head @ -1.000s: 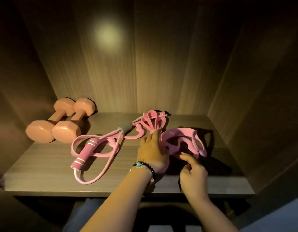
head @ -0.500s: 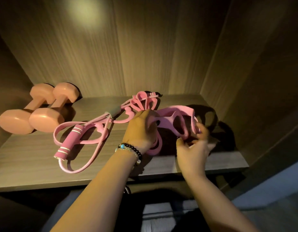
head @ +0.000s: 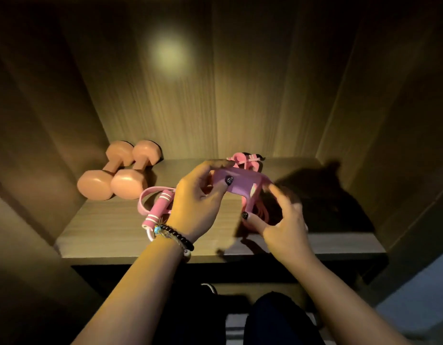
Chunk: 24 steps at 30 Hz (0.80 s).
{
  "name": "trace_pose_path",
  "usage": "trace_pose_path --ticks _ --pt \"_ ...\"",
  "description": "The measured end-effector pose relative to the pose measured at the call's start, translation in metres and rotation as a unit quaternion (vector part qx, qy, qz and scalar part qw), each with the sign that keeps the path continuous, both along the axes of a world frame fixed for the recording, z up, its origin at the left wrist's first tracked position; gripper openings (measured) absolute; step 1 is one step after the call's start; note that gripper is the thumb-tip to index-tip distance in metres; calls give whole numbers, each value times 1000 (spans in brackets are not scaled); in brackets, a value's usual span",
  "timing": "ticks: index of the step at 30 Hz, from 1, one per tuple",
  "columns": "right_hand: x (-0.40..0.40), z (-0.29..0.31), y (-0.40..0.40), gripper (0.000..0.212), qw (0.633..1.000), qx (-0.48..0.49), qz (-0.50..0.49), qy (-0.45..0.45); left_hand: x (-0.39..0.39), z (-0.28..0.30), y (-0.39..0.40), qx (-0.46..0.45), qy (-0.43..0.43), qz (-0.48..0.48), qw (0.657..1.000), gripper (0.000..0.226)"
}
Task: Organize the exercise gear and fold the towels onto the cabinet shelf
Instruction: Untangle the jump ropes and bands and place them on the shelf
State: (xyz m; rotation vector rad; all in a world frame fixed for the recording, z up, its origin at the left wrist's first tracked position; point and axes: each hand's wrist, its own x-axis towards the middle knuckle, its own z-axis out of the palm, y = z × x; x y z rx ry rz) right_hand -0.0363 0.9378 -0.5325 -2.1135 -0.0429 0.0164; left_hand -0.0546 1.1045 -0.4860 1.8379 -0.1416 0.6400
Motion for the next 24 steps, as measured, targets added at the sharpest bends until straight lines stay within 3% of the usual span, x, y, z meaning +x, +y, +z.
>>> trace_pose_path --ticks 5,9,13,18,21,24 --pt "-26 19 13 9 994 78 27 -75 -44 24 3 -80 10 -22 996 39" --pt "-55 38 20 15 973 132 24 -190 -74 37 2 -154 11 -41 987 36" --pt "-79 59 22 16 956 261 47 -127 -90 39 2 -231 33 -36 972 39" --pt "-93 80 17 15 939 227 45 -254 -104 26 -1 -286 55 -64 954 57" --pt "-99 91 10 13 932 196 41 -303 -106 14 -2 -269 67 -66 959 52" --pt "-105 101 2 13 929 196 32 -313 -102 -8 -11 -153 128 -55 978 66"
